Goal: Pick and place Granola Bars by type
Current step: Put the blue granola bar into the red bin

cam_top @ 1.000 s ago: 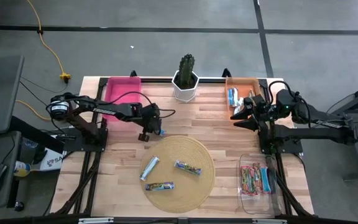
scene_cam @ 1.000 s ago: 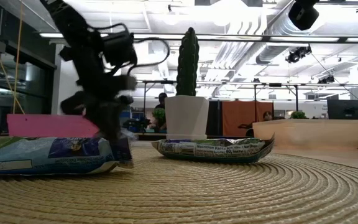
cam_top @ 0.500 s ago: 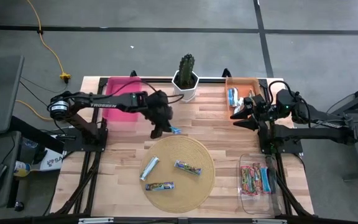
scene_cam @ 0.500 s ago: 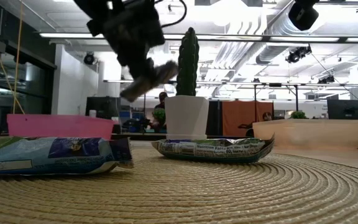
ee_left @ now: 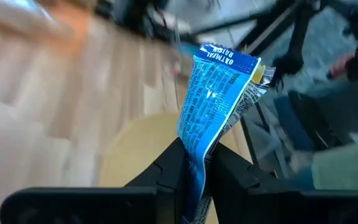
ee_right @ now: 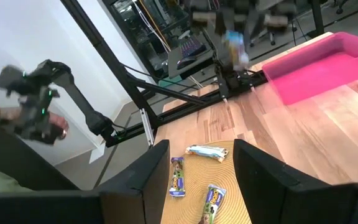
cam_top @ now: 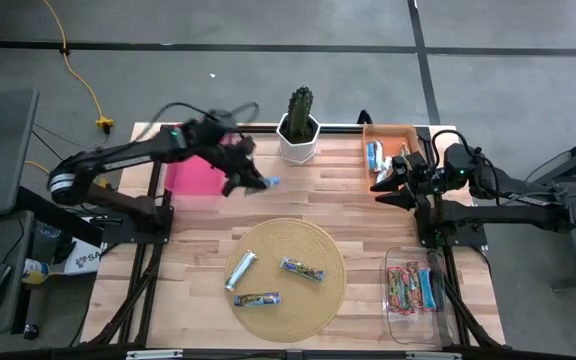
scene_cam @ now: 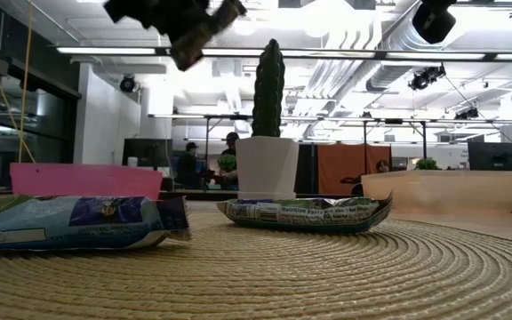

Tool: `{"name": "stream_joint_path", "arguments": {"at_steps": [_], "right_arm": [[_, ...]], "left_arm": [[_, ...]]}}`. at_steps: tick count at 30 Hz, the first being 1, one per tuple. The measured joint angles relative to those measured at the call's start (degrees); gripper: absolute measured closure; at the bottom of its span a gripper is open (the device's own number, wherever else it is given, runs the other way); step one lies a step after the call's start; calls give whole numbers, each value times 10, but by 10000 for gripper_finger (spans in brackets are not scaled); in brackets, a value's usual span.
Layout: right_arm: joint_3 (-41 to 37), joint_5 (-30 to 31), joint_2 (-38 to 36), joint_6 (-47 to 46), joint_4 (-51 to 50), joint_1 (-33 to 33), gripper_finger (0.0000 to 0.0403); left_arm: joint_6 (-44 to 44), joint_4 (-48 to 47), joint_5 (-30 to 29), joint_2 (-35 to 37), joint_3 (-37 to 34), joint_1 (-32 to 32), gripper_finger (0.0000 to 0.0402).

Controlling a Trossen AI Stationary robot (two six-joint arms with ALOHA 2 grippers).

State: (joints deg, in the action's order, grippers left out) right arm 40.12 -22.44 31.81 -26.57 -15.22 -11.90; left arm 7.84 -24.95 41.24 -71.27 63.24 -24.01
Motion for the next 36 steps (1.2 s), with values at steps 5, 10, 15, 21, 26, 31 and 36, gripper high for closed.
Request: {"name": "stream_joint_path", "arguments": {"at_steps": [5,10,15,21,26,31,36], "right_arm": [[0,0,0,0,0,0,242],[0,0,0,0,0,0,242],[0,0,0,0,0,0,242],[0,0,0,0,0,0,242],[0,0,0,0,0,0,242],[0,0,0,0,0,0,242],[0,0,0,0,0,0,242]], "left_arm": [[16,-18,-45,96,0,-52,345],[42,-35,-139,191,0,-96,345],[128,-52,-264,272,-13,-117,345],[272,-150,-449,348,-44,-116,345],[401,-249,-578,391,-82,-116,345],[506,-301,-635,394,-131,-116,345],[524,-277,-658,364,-187,-117,345]]}}
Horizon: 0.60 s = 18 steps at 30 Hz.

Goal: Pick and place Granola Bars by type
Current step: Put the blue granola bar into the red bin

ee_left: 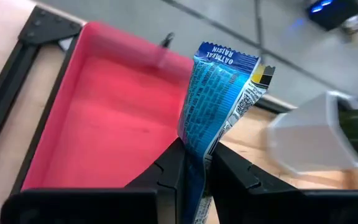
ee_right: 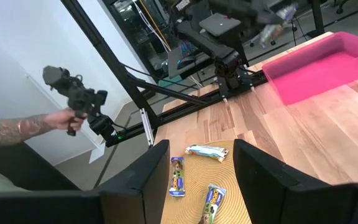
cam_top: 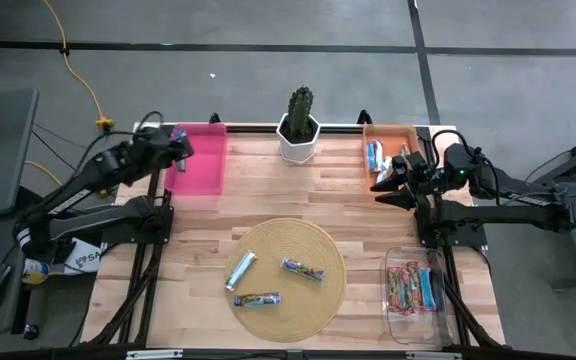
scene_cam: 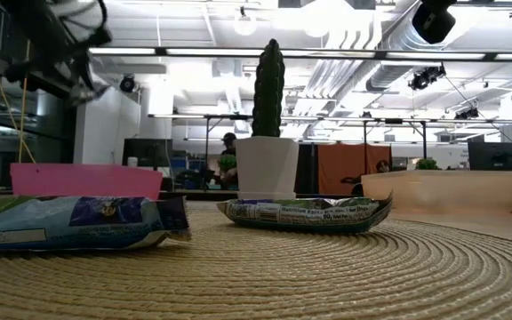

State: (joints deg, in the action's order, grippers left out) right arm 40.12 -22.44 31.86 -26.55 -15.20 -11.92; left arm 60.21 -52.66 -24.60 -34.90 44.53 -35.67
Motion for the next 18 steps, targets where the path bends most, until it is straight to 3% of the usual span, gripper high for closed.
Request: {"name": "stream_joint_path", "arguments": {"at_steps": [10,18], "right_arm": [[0,0,0,0,0,0,242],[0,0,0,-3,0,0,242]], "left_arm": [[-1,60,-26,-171,-30,-7,344],[-11,69,59,-280,-30,-101,344]]}}
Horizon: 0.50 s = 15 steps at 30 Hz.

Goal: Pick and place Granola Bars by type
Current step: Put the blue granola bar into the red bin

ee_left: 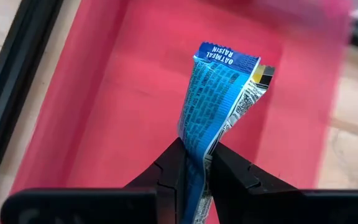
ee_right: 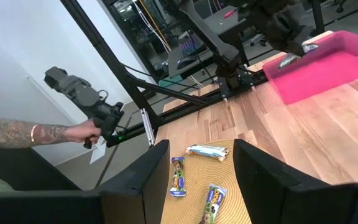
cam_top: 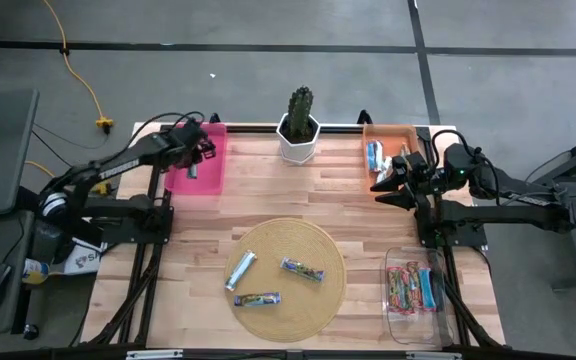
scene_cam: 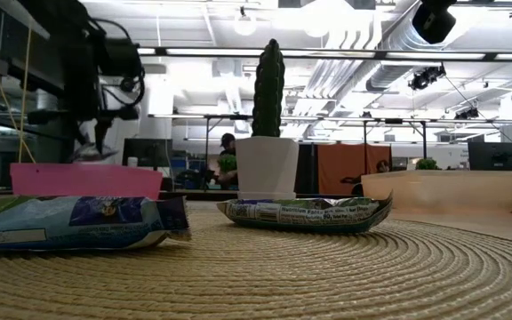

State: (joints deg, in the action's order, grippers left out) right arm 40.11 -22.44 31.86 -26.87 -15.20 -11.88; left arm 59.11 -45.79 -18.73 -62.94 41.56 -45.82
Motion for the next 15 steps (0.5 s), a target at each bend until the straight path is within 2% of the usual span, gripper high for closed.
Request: {"name": "stream_joint_path", "arguments": {"at_steps": [6,15], "right_arm": [[0,0,0,-1,0,0,242],[0,-2,0,-1,0,0,242]], "left_arm": [[-80,39,52,-31,0,-57,344],[-107,58,83,-48,0,-117,344]]}}
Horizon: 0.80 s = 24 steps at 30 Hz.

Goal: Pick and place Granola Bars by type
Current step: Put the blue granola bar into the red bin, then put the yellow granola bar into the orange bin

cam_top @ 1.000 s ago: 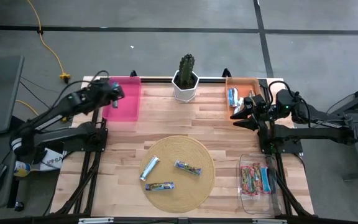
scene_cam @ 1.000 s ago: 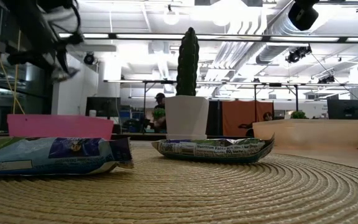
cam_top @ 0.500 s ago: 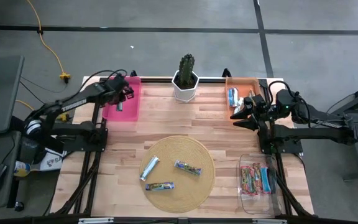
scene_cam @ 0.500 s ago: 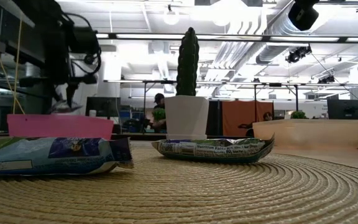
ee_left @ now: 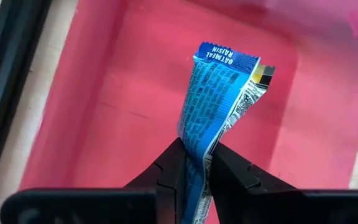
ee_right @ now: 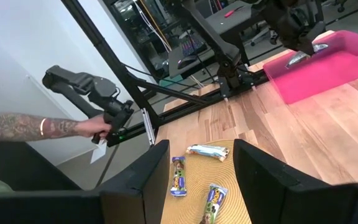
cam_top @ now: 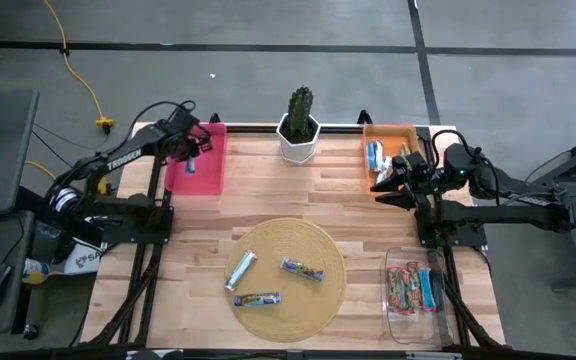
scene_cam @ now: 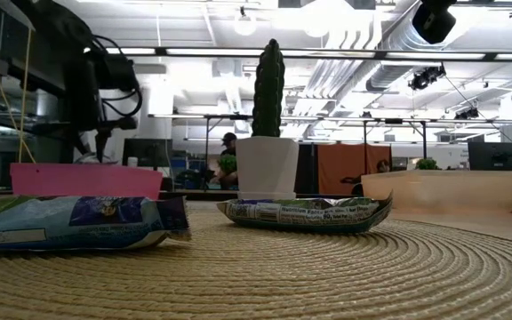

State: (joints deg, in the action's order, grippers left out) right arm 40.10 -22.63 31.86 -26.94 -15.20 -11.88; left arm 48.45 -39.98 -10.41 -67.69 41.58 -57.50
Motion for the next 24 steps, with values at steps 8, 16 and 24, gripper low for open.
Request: {"name": "stream_joint_path", "arguments": {"at_steps": [8,16,24], "right_arm": [[0,0,0,1,0,0,242],[0,0,0,0,0,0,242],[0,0,0,0,0,0,242]], "left_arm": [[-22,0,33,-38,0,-6,307],[-41,15,64,-43,0,-6,232],[-129,79,175,9,24,-6,216]]}}
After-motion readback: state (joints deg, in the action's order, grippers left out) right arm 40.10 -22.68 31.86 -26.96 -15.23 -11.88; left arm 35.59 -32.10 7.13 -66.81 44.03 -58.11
